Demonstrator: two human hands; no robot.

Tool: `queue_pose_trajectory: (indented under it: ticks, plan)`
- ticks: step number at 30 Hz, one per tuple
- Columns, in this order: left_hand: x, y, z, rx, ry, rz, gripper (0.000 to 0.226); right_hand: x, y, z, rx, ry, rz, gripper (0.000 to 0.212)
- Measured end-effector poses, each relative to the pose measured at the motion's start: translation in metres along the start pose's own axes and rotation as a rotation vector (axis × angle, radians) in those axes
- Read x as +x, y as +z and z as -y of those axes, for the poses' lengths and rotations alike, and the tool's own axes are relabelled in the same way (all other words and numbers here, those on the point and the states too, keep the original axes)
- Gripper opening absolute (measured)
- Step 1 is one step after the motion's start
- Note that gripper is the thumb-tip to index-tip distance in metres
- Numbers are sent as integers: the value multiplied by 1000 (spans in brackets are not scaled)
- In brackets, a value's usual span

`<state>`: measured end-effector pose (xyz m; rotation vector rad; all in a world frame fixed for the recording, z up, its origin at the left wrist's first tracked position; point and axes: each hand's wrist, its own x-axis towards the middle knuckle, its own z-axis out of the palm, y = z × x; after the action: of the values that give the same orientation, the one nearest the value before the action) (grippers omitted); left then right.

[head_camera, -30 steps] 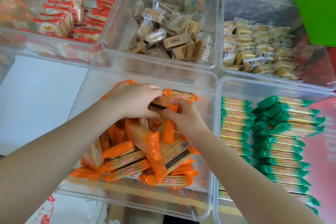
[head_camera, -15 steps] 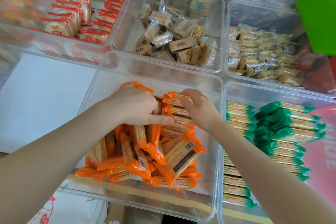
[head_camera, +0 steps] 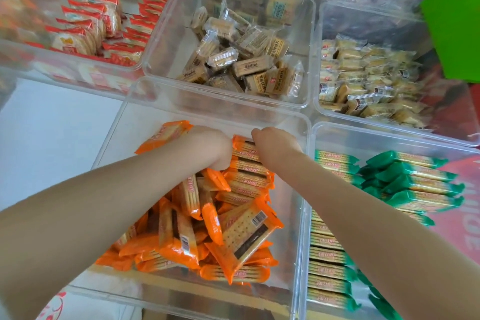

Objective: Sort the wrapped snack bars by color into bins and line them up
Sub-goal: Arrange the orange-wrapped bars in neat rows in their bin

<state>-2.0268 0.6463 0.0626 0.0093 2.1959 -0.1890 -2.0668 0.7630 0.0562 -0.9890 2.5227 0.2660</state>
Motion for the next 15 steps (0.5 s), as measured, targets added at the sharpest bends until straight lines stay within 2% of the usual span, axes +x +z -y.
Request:
queue_pose_trajectory:
  ticks: [3,5,6,9,12,15]
  plan:
    - [-7,5,2,-181,-26,-434,17,-2,-3,-1,-22,-6,5,26]
    - [-9,10,6,-222,51,-625,23,-1,-7,-3,-9,17,-6,24]
    - [-10,11,6,-205,118,-671,26,-1,-8,-3,-2,29,-12,24]
    - [-5,15,5,-140,277,-661,36,-4,-9,2,-50,57,-75,25]
    - [-2,18,4,-62,288,-574,43,-11,-7,11,-147,49,-91,23]
    - [-6,19,8,-31,264,-419,54,-19,-11,2,-180,62,-112,24]
